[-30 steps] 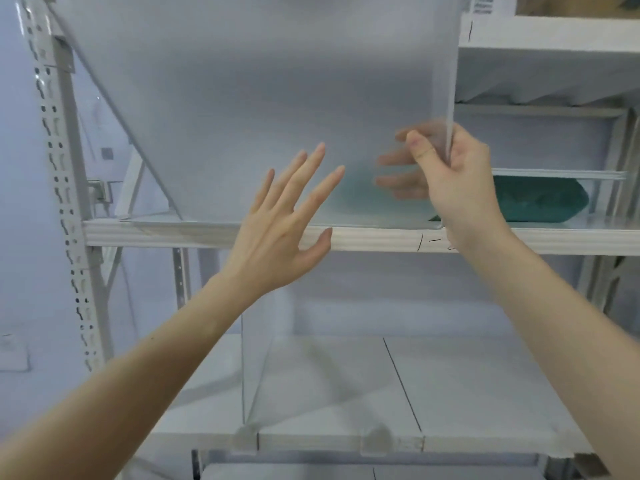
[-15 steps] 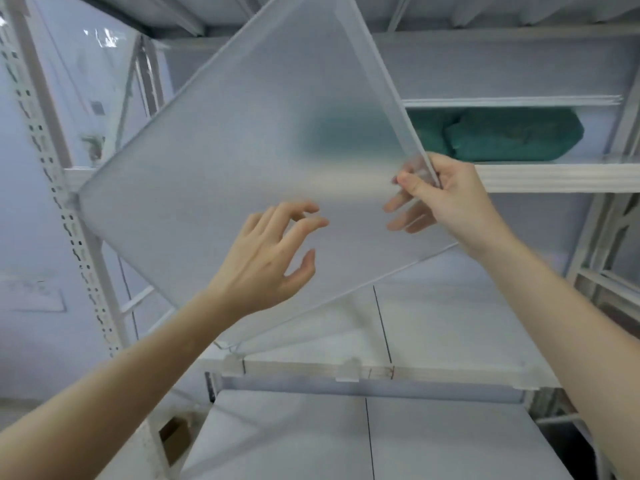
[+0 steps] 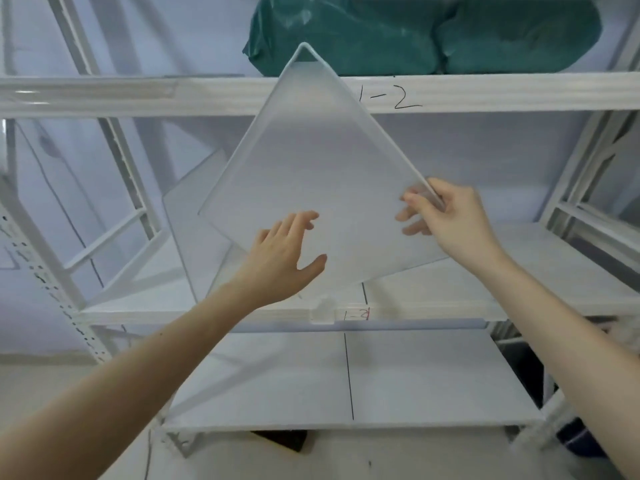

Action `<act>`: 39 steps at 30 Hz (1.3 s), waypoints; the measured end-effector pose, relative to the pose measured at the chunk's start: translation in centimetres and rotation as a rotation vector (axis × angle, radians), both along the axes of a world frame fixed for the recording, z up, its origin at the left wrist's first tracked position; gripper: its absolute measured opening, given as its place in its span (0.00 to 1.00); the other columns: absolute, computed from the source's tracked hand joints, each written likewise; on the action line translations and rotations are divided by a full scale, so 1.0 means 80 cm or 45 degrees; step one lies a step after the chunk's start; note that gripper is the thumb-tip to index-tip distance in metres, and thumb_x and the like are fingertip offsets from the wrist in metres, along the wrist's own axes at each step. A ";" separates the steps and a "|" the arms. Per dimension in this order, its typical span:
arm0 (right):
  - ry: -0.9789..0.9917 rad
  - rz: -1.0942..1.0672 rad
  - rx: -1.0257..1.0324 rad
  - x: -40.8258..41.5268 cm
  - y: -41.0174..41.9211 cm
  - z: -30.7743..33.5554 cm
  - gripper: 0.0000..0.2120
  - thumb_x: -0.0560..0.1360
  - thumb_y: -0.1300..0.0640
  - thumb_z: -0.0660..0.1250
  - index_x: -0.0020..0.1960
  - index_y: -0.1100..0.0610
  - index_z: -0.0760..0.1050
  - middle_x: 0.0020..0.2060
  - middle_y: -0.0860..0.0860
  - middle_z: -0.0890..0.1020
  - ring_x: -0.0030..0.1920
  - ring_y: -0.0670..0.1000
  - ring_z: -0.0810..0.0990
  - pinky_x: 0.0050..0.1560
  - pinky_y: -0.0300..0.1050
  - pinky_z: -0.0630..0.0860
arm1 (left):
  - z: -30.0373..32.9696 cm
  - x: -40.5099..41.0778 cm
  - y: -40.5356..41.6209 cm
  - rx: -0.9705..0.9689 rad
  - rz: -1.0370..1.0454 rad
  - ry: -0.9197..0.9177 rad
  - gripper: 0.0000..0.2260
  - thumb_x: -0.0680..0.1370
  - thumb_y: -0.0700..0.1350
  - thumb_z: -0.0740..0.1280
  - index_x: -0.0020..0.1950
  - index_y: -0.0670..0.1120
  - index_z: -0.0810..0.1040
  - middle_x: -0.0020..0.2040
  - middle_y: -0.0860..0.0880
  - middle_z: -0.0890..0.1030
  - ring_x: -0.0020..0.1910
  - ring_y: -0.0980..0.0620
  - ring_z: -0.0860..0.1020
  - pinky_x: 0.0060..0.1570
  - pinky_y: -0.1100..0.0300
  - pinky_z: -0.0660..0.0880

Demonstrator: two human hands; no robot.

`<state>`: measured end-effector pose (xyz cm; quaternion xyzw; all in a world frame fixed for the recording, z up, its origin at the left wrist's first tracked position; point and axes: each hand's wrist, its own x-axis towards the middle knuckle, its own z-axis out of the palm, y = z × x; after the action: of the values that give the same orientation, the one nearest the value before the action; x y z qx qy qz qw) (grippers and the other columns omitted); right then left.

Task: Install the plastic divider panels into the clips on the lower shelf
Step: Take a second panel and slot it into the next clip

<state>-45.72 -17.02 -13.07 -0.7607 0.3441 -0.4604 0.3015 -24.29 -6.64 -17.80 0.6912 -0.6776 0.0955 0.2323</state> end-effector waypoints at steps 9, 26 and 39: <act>0.069 -0.081 -0.078 0.058 -0.041 -0.077 0.11 0.77 0.55 0.60 0.53 0.52 0.79 0.37 0.48 0.83 0.39 0.49 0.85 0.49 0.51 0.80 | 0.001 0.008 -0.081 0.570 -0.113 1.131 0.50 0.71 0.66 0.65 0.75 0.51 0.33 0.73 0.56 0.66 0.64 0.55 0.73 0.68 0.58 0.64; 0.512 0.297 0.497 0.179 -0.115 -0.193 0.15 0.73 0.55 0.66 0.59 0.55 0.70 0.52 0.51 0.78 0.45 0.53 0.83 0.42 0.53 0.83 | -0.071 0.058 -0.191 0.442 0.046 0.796 0.40 0.63 0.55 0.61 0.72 0.42 0.54 0.63 0.42 0.71 0.56 0.40 0.76 0.53 0.44 0.77; 1.346 0.206 0.187 0.220 -0.152 -0.233 0.18 0.81 0.51 0.48 0.36 0.58 0.62 0.29 0.50 0.64 0.37 0.57 0.68 0.39 0.45 0.62 | -0.108 0.072 -0.226 0.393 0.249 0.324 0.17 0.76 0.45 0.60 0.62 0.40 0.65 0.52 0.40 0.76 0.50 0.37 0.75 0.42 0.55 0.66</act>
<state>-28.09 -29.19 -31.71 -0.8897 0.4206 0.0352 0.1742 -18.50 -24.68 -26.47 0.7876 -0.5790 -0.0755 0.1970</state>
